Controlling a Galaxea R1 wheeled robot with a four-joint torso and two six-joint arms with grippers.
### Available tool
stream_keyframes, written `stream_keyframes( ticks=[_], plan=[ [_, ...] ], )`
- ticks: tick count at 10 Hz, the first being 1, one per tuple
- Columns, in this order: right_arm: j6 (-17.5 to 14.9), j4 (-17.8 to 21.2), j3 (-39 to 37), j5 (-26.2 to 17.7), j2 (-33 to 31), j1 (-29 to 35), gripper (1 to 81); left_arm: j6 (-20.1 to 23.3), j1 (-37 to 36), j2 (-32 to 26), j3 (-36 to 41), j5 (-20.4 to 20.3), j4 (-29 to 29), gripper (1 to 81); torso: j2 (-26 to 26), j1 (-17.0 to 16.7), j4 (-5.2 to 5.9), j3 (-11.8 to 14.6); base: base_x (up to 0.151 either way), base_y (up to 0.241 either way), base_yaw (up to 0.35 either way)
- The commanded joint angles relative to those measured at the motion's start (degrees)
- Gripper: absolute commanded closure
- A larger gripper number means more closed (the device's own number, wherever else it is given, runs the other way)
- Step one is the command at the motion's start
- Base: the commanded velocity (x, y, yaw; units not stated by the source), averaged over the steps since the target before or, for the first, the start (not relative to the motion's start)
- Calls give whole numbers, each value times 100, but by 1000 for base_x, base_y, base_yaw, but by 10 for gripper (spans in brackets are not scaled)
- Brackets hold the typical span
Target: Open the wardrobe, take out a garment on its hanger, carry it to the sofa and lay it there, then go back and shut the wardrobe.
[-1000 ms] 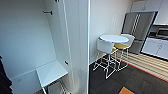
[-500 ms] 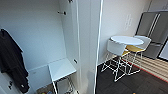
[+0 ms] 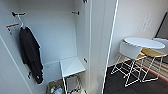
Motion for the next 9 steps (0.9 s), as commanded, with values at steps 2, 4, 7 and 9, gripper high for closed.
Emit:
stream_keyframes(
  ticks=[2, 4, 7, 9],
  plan=[
    [-11, -20, -27, -276, -30, 134, 10, -9, -214, -41, -65, 235, 41, 10, 0, 5, 0, 0, 0, 0, 309],
    [-11, -20, -27, -276, -21, 135, 10, -9, -214, -41, -65, 235, 50, 10, 0, 5, 0, 0, 0, 0, 309],
    [-11, -38, -36, -276, -21, 135, 10, 0, -214, -41, -65, 235, 59, 10, 0, 5, 0, 0, 0, 0, 309],
    [-11, -38, -27, -276, -12, 144, 10, 0, -214, -41, -65, 226, 59, 10, 0, 5, 0, 0, 0, 0, 301]
  ],
)
